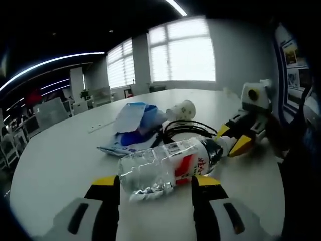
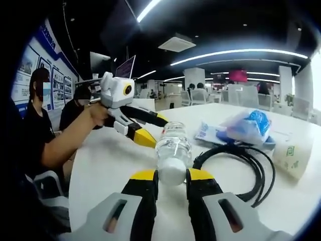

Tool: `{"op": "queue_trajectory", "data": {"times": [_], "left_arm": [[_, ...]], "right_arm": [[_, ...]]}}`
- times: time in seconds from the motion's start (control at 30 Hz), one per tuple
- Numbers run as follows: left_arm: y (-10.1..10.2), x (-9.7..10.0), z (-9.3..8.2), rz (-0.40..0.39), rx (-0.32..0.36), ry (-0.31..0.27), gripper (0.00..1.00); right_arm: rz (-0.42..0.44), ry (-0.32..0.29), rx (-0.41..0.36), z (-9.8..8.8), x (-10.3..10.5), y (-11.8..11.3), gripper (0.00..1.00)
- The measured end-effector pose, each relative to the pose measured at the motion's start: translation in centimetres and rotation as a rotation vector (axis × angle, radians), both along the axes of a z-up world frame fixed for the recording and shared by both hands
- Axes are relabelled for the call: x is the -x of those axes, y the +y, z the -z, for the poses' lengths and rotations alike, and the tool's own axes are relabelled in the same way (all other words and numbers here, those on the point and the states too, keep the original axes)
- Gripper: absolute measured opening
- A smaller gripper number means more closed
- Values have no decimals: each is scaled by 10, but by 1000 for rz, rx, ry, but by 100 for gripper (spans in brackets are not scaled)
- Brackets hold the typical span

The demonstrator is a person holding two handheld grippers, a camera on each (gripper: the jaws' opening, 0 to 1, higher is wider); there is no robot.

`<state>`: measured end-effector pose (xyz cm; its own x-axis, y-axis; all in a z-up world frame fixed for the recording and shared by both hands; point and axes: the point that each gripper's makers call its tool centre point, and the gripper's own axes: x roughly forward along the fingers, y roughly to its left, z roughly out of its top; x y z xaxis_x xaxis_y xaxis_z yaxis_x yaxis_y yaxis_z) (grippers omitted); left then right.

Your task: Arrange the tabletop items into an orderly group along one side of the table until the central work area is clear of visible clutter.

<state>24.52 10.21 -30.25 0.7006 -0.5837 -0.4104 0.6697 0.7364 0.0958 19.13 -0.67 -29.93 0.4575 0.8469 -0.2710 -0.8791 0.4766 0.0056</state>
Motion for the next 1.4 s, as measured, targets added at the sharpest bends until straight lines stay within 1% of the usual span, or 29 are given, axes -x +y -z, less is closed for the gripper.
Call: {"op": "queue_trajectory", "data": {"times": [0.23,0.5,0.67,0.9,1.0,1.07,1.3,1.4], "left_arm": [[3,3,2,-6,-12,8,56],[2,6,3,-3,-1,14,56],[2,8,4,1,-1,18,55],[1,10,6,9,-8,26,54],[2,9,8,11,-15,26,51],[2,9,8,13,-11,29,50],[0,11,10,28,-12,39,49],[0,12,8,29,-15,28,48]], "right_arm": [[-8,-56,20,-10,5,4,19],[-8,-116,2,-27,8,4,19],[-10,-142,-8,-36,8,5,20],[-11,-157,-57,-52,3,5,19],[-14,-167,-67,-57,2,6,19],[-19,-169,-68,-61,2,7,19],[-53,-177,-68,-74,-1,10,19],[-69,-181,-58,-79,-1,11,19]]}}
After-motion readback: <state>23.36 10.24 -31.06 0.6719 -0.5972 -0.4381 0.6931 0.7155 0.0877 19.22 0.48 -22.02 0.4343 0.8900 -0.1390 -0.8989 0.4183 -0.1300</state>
